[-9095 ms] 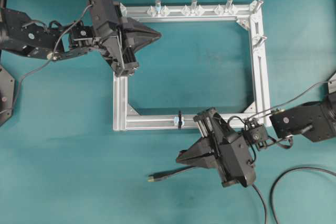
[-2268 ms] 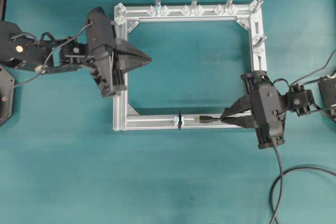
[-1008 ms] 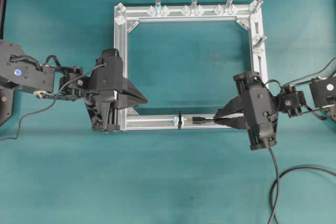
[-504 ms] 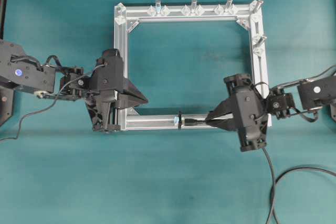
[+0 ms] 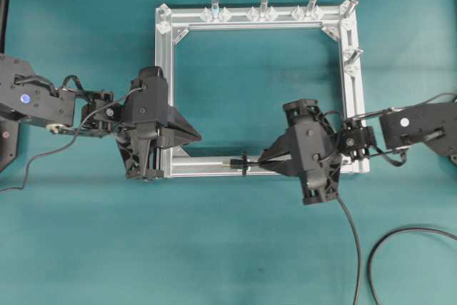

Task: Insert the wire through the string loop located in the center.
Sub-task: 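Move the left gripper toward the plug emerging from the loop, then grasp the USB plug with the left gripper on the loop's far side, then open the right gripper and pull the cable left through the loop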

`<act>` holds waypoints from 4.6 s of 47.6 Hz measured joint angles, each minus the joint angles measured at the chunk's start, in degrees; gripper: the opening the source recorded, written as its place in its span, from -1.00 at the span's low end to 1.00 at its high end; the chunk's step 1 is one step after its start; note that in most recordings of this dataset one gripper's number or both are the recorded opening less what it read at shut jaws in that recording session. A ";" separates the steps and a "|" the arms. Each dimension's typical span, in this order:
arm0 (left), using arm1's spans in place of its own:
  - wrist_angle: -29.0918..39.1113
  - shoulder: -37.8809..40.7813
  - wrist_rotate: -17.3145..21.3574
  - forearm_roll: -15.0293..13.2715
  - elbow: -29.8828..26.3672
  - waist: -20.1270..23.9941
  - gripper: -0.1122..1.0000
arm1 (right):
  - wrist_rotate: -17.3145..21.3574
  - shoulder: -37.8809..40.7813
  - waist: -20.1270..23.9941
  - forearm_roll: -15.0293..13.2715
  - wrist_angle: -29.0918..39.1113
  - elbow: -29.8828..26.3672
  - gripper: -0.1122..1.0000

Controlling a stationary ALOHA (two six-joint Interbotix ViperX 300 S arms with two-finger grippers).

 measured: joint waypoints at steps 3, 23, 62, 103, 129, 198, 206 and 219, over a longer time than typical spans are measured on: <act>0.00 0.00 0.00 0.00 0.00 0.00 -0.79 | -0.09 0.35 0.00 0.00 0.00 -0.35 -0.61; 0.09 0.00 0.00 0.00 0.00 0.00 -0.79 | -0.09 2.02 -0.18 -0.09 0.09 -2.55 -0.61; 0.09 0.53 0.00 0.00 -2.81 -1.49 -0.79 | -0.09 2.99 -0.09 0.00 0.00 -3.25 -0.61; 1.05 6.24 -0.09 0.00 -8.26 -7.29 -0.43 | -0.09 2.90 -0.26 -0.09 0.00 -3.25 -0.61; 1.76 8.53 2.29 0.09 -10.46 -6.94 0.53 | -0.09 2.90 -0.26 0.00 0.00 -3.25 -0.61; 1.76 13.62 5.10 0.09 -12.74 -3.96 -0.46 | -0.09 2.90 -0.35 -0.09 0.09 -3.25 -0.61; 1.76 13.62 5.10 0.09 -12.74 -3.96 -0.46 | -0.09 2.99 -0.35 -0.09 0.00 -3.25 -0.61; 1.76 13.62 5.19 0.09 -12.74 -3.96 -0.46 | -0.18 2.99 -0.35 -0.09 0.00 -3.25 -0.61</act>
